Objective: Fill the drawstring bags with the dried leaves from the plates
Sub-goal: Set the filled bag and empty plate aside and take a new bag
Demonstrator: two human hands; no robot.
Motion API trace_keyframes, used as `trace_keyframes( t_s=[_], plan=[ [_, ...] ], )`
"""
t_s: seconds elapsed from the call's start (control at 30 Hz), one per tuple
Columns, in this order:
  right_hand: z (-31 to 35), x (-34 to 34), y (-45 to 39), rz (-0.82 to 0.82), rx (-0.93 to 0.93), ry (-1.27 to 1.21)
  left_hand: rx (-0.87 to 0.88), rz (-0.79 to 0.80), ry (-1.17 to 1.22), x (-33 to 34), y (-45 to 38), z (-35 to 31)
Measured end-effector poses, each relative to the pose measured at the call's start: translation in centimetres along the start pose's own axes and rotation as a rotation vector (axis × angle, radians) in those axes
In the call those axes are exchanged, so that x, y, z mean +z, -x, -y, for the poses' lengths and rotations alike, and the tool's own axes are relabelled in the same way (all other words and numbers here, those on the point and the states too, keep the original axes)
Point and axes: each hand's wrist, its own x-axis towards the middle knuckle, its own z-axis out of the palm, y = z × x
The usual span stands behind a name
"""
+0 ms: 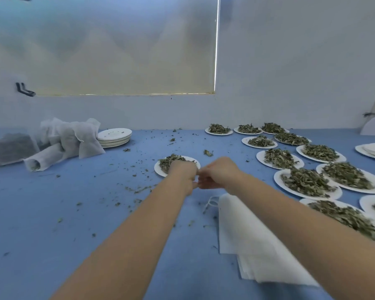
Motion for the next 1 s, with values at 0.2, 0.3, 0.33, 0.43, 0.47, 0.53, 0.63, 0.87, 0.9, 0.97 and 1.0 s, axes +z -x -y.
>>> trace_keyframes(
  t_s=[0.2, 0.3, 0.33, 0.43, 0.47, 0.53, 0.63, 0.87, 0.9, 0.97, 1.0],
  plan=[
    [-0.7, -5.1, 4.0, 0.04, -0.404, 1.048, 0.328, 0.024, -0.573, 3.8, 3.8, 1.8],
    [-2.6, -6.3, 4.0, 0.073, -0.359, 1.287, 0.471, 0.006, -0.864, 5.4, 4.5, 3.4],
    [-3.4, -6.6, 3.8, 0.089, -0.304, 1.316, 0.477, -0.014, -0.924, 5.7, 4.4, 4.0],
    [-5.4, -7.2, 3.1, 0.122, -0.1, 1.33, 0.409, -0.05, -1.034, 6.4, 4.1, 5.3],
    [-5.9, -7.3, 2.8, 0.12, -0.072, 1.294, 0.37, -0.053, -1.044, 6.5, 4.1, 5.6],
    [-6.4, -7.7, 2.7, 0.072, -0.132, 1.164, 0.315, -0.042, -1.041, 6.3, 3.9, 6.0],
    [-6.4, -8.7, 3.0, 0.0, -0.335, 0.883, 0.308, -0.051, -0.961, 5.5, 3.6, 6.6],
    [-6.1, -9.9, 4.0, -0.072, -0.588, 0.56, 0.599, 0.069, -0.515, 3.1, 3.5, 6.7],
    [-5.9, -9.8, 4.1, -0.087, -0.592, 0.524, 0.612, 0.102, -0.428, 2.9, 3.7, 6.2],
    [-5.1, -9.6, 4.1, -0.143, -0.593, 0.493, 0.616, 0.153, -0.266, 2.4, 4.0, 5.2],
    [-4.6, -9.4, 4.2, -0.168, -0.597, 0.485, 0.634, 0.15, -0.225, 2.2, 4.0, 4.7]
  ],
)
